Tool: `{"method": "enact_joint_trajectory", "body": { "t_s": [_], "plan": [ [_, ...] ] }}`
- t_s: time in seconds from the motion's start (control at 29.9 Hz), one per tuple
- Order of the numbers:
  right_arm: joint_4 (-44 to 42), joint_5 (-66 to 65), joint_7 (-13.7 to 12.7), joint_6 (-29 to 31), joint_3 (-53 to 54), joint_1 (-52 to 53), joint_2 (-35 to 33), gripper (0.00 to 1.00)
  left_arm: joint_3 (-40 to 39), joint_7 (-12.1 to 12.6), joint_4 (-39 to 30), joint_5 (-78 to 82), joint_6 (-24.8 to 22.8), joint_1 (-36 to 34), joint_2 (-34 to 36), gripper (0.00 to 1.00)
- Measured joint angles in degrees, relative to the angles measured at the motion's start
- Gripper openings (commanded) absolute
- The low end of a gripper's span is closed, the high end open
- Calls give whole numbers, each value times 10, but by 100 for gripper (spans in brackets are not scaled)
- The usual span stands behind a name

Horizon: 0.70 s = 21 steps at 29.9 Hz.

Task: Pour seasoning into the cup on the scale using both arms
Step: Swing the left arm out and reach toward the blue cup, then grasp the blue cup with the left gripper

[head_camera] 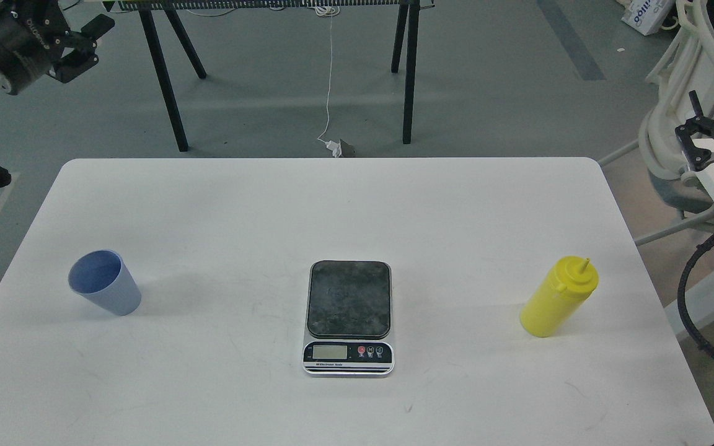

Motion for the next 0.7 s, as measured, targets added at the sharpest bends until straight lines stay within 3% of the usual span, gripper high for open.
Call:
{"method": "enact_joint_trajectory", "body": {
  "t_s": [0.23, 0.37, 0.7],
  "plan": [
    [-4, 0, 7, 0, 0, 0, 11, 100, 58, 1, -56, 139, 0, 43, 63, 95],
    [-6, 0, 12, 0, 0, 0, 21, 100, 103, -20, -62, 224, 17, 59, 79, 94],
    [-7, 0, 15, 0, 9, 0, 32, 100, 257, -85, -51, 443, 241, 122, 97, 94]
  ]
}}
